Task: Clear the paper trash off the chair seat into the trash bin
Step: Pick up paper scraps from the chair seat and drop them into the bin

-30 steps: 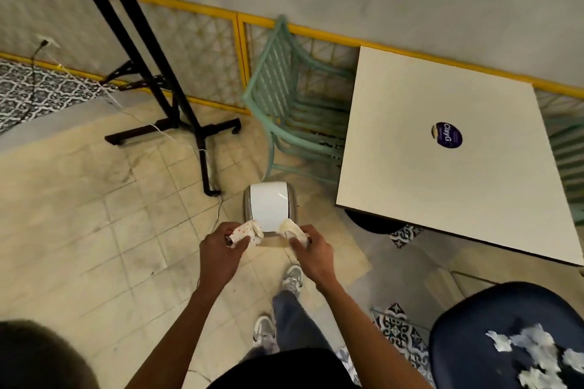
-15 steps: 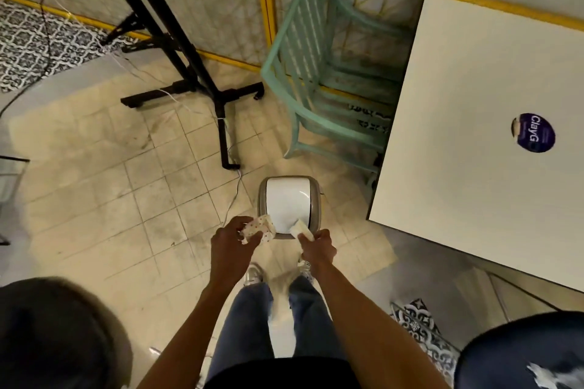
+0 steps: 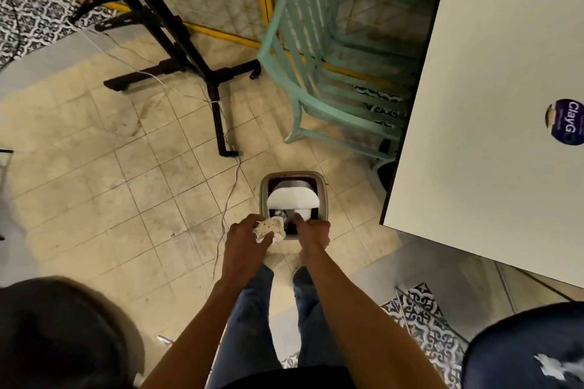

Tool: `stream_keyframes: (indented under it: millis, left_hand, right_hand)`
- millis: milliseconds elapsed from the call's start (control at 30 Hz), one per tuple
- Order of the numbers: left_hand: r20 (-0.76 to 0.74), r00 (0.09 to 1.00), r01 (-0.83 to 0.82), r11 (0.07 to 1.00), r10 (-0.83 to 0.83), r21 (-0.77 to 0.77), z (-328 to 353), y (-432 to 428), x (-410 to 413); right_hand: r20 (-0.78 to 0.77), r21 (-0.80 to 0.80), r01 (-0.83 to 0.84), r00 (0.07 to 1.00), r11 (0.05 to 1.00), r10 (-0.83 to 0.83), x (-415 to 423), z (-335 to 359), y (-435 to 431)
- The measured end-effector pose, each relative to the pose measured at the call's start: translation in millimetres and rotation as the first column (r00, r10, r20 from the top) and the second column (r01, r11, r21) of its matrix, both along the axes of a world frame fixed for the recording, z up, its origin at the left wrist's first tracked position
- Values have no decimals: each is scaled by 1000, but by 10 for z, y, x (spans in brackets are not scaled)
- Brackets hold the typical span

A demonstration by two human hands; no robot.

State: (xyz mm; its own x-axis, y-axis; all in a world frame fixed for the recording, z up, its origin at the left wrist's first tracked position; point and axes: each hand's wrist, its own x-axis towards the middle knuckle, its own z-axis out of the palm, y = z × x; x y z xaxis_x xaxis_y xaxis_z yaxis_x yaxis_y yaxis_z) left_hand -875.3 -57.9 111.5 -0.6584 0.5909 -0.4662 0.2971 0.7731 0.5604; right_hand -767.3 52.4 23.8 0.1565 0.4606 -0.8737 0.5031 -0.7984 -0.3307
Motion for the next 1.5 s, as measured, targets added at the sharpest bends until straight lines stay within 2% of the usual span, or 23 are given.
stream_keyframes:
  millis: [167, 267, 333, 400, 467, 533, 733, 833, 967, 1067, 1167, 1333, 1500]
  left_hand:
    - [29, 999, 35, 998, -33, -53, -99, 140, 64]
    - [1, 996, 92, 993, -92, -77, -190, 212, 165]
    - [-4, 993, 120, 990, -121, -76, -295, 265, 234]
    - [-19, 990, 140, 987, -142, -78, -410, 319, 307]
    - [-77, 982, 164, 979, -174, -119, -500, 399, 373]
    - [-141, 967, 186, 966, -212, -179, -588, 480, 417]
    - [-197, 946, 213, 951, -258, -224, -965, 642, 490]
    - [-161, 949, 231, 946, -270, -226, -1132, 676, 531]
    - [-8, 947, 316, 935, -321, -160, -1335, 647, 568]
    - [74, 932, 363, 914, -355, -182, -1406, 622, 557]
    - [78, 931, 365, 914, -356, -177, -1305, 608, 537]
    - [-11, 929, 364, 919, -370, -153, -893, 471, 532]
    - [-97, 908, 397, 911, -407, -110, -389, 308, 514]
  right_hand:
    - [-106, 83, 20, 994, 996, -11, 81, -74, -120]
    - [-206, 81, 49, 978, 995, -32, 129, -80, -132]
    - [-215, 83, 19, 977, 996, -1, 151, -95, -124]
    - [-197, 100, -47, 978, 994, 66, 204, -133, -102]
    - [-181, 137, -162, 966, 977, 186, 269, -126, -54]
    - [-211, 173, -209, 946, 962, 244, 306, 9, 1]
    - [-238, 223, -410, 857, 885, 457, 444, 203, 87]
    - [-236, 249, -440, 837, 863, 494, 506, 211, 90]
    - [-237, 253, -435, 838, 864, 491, 580, 127, 76]
    - [-259, 265, -416, 839, 870, 479, 628, 120, 70]
    - [-255, 264, -406, 846, 875, 469, 620, 143, 62]
    - [-228, 323, -372, 862, 871, 453, 625, 391, 37]
    - [-81, 428, -409, 871, 806, 485, 738, 646, -62]
